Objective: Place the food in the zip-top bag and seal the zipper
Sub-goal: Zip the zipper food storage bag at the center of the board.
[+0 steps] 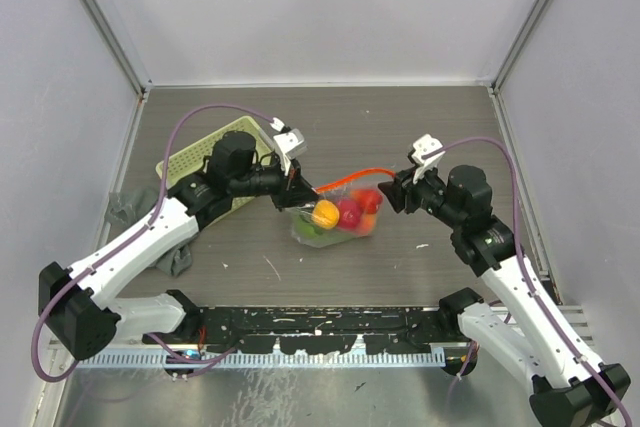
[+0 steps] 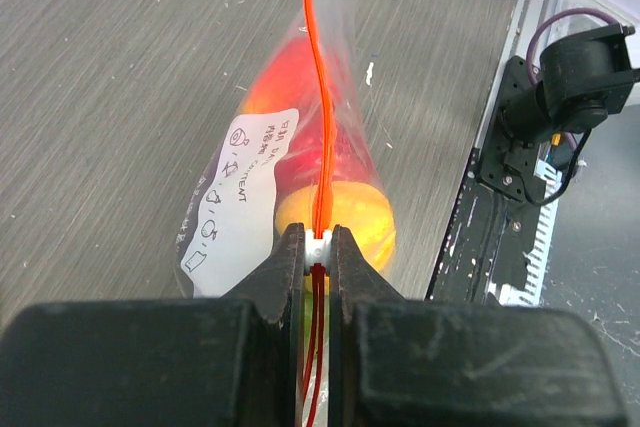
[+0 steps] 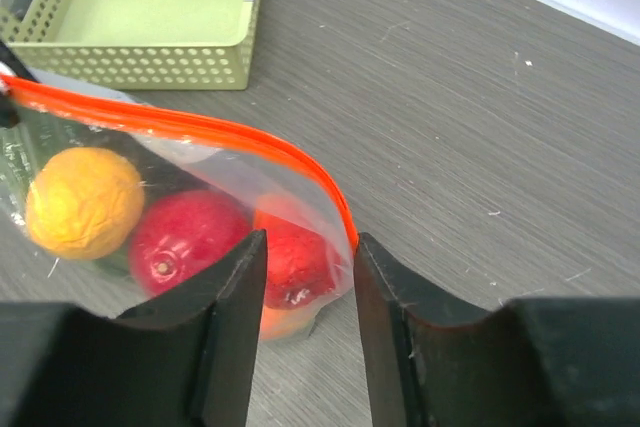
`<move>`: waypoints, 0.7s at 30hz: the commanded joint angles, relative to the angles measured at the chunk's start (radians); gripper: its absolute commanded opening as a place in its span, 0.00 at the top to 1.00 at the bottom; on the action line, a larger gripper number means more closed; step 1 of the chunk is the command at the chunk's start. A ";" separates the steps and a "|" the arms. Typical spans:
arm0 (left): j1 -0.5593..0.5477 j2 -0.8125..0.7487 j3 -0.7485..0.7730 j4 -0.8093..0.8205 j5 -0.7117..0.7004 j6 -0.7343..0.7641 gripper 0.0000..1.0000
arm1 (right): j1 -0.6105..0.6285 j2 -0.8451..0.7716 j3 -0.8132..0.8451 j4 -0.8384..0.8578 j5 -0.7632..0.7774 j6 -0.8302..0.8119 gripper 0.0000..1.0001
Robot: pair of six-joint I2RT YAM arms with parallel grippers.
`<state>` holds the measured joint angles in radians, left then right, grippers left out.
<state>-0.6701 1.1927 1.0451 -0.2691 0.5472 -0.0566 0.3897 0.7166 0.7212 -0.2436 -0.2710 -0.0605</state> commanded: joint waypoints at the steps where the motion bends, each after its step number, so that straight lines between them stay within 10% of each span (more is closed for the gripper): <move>1: -0.020 0.021 0.086 -0.001 0.018 0.039 1.00 | 0.000 0.018 0.135 -0.045 -0.142 -0.109 0.47; 21: -0.083 0.108 0.231 -0.178 0.057 0.136 1.00 | 0.079 0.325 0.362 -0.191 -0.536 -0.387 0.40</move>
<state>-0.7471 1.2831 1.1973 -0.4370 0.5583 0.0498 0.4309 1.0069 1.0008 -0.3847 -0.7547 -0.3630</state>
